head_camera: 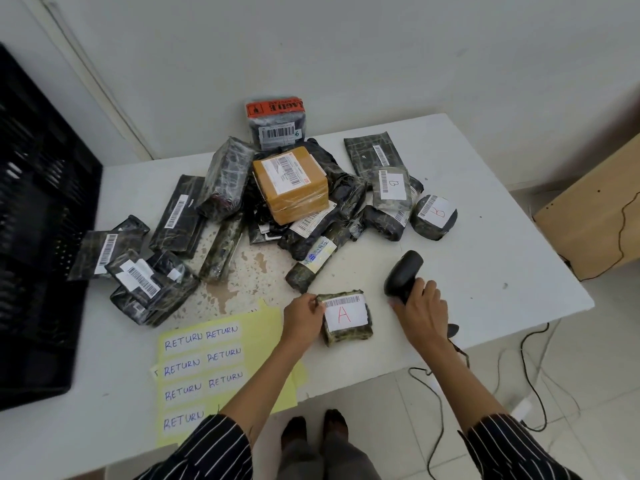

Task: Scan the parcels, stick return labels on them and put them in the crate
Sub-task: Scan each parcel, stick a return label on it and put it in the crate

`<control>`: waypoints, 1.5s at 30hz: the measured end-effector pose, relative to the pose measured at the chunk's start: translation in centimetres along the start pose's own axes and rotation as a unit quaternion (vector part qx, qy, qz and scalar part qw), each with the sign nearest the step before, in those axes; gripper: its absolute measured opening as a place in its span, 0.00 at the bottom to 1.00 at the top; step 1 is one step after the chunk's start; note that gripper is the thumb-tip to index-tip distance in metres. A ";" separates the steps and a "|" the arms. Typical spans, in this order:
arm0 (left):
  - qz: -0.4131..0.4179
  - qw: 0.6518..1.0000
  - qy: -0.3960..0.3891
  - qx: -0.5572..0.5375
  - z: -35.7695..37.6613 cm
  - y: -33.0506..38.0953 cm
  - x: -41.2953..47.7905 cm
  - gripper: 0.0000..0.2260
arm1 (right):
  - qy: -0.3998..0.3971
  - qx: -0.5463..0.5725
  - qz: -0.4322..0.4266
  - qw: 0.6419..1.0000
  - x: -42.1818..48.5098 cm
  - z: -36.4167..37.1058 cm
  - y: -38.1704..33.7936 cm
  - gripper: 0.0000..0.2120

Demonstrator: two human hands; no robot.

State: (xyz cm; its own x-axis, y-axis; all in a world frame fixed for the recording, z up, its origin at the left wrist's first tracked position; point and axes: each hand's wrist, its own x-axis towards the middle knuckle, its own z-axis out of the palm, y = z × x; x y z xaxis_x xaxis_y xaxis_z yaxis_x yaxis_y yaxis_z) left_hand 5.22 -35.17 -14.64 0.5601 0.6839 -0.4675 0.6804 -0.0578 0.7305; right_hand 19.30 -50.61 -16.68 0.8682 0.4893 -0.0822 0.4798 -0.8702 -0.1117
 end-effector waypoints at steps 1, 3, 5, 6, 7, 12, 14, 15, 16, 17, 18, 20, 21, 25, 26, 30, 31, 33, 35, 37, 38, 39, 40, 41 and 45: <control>0.025 0.999 0.005 0.027 -0.5 0.1 -0.2 0.13 | 0.003 -0.007 0.015 1.000 -0.4 0.0 -0.1 0.28; 0.076 0.995 0.018 0.056 -1.8 -0.1 -0.8 0.14 | 0.032 -0.023 0.044 0.998 -1.1 -0.2 -0.8 0.33; 0.136 0.986 0.039 0.085 -3.5 -1.2 -1.5 0.12 | 0.114 -0.010 0.021 0.993 -2.1 -1.0 -2.5 0.30; 0.162 0.980 0.051 0.105 -4.6 -2.0 -1.9 0.11 | 0.145 0.020 -0.018 0.989 -2.8 -1.3 -3.9 0.24; 0.182 0.973 0.061 0.129 -5.7 -3.1 -2.3 0.11 | 0.155 0.063 -0.067 0.984 -3.7 -1.8 -5.5 0.17; 0.191 0.956 -0.001 0.221 -10.8 -10.3 -3.5 0.27 | -0.152 0.329 -0.229 0.904 -8.8 -0.2 -14.3 0.05; 0.196 0.947 -0.058 0.249 -12.0 -12.8 -3.9 0.40 | -0.210 0.336 -0.269 0.878 -10.3 1.8 -16.6 0.06; 0.200 0.940 -0.070 0.269 -12.3 -13.7 -3.9 0.45 | -0.216 0.330 -0.274 0.877 -10.9 2.6 -17.5 0.07; 0.203 0.933 -0.072 0.290 -12.5 -14.5 -4.0 0.48 | -0.212 0.325 -0.266 0.882 -11.3 3.4 -18.2 0.08; 0.203 0.926 -0.068 0.310 -12.5 -15.2 -4.0 0.49 | -0.198 0.323 -0.254 0.890 -11.6 4.1 -18.8 0.09; 0.201 0.921 -0.060 0.329 -12.5 -15.6 -4.0 0.49 | -0.183 0.321 -0.241 0.898 -11.9 4.6 -19.3 0.10; 0.200 0.918 -0.029 0.340 -12.0 -16.2 -3.9 0.48 | -0.149 0.306 -0.224 0.913 -12.1 5.3 -20.1 0.12; 0.199 0.921 -0.015 0.336 -11.7 -16.3 -3.9 0.47 | -0.128 0.297 -0.222 0.920 -12.1 5.4 -20.5 0.12; 0.205 0.925 0.022 0.320 -10.8 -16.9 -4.0 0.49 | -0.086 0.264 -0.206 0.938 -11.9 5.4 -21.6 0.13; 0.206 0.926 0.026 0.314 -10.6 -16.9 -4.0 0.49 | -0.081 0.260 -0.206 0.940 -11.9 5.4 -21.7 0.13; 0.196 0.927 0.026 0.319 -10.5 -17.2 -4.0 0.48 | -0.083 0.255 -0.193 0.944 -11.8 5.4 -22.2 0.11; 0.192 0.927 0.023 0.320 -10.6 -17.1 -4.1 0.47 | -0.085 0.252 -0.187 0.946 -11.8 5.3 -22.4 0.10; 0.189 0.929 0.021 0.318 -10.6 -17.1 -4.1 0.47 | -0.091 0.241 -0.176 0.950 -11.5 5.2 -22.6 0.10; 0.195 0.929 0.025 0.312 -10.6 -17.1 -4.0 0.47 | -0.101 0.224 -0.162 0.956 -11.3 5.1 -22.9 0.10; 0.196 0.930 0.025 0.309 -10.6 -17.1 -4.0 0.47 | -0.102 0.214 -0.150 0.960 -11.3 5.1 -23.2 0.07; 0.196 0.930 0.024 0.311 -10.6 -17.1 -4.0 0.48 | -0.099 0.212 -0.146 0.961 -11.3 5.1 -23.4 0.06; 0.196 0.929 0.022 0.313 -10.6 -17.2 -4.0 0.48 | -0.092 0.213 -0.144 0.962 -11.4 5.1 -23.5 0.06; 0.195 0.929 0.021 0.312 -10.6 -17.2 -4.0 0.48 | -0.088 0.215 -0.145 0.962 -11.5 5.1 -23.5 0.06; 0.195 0.930 0.022 0.311 -10.6 -17.2 -4.0 0.48 | -0.083 0.218 -0.151 0.961 -11.6 5.1 -23.4 0.08; 0.194 0.931 0.028 0.307 -10.9 -17.3 -4.0 0.48 | -0.053 0.230 -0.177 0.955 -12.1 5.3 -23.2 0.06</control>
State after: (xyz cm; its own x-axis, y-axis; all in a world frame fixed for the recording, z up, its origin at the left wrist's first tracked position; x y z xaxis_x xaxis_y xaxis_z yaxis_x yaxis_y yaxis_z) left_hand -13.91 -29.01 -19.97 0.8059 0.5609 -0.1894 0.5841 -0.7011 0.4091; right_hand -3.00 -36.03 -18.35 0.6328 0.7722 -0.0568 0.6125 -0.5441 -0.5735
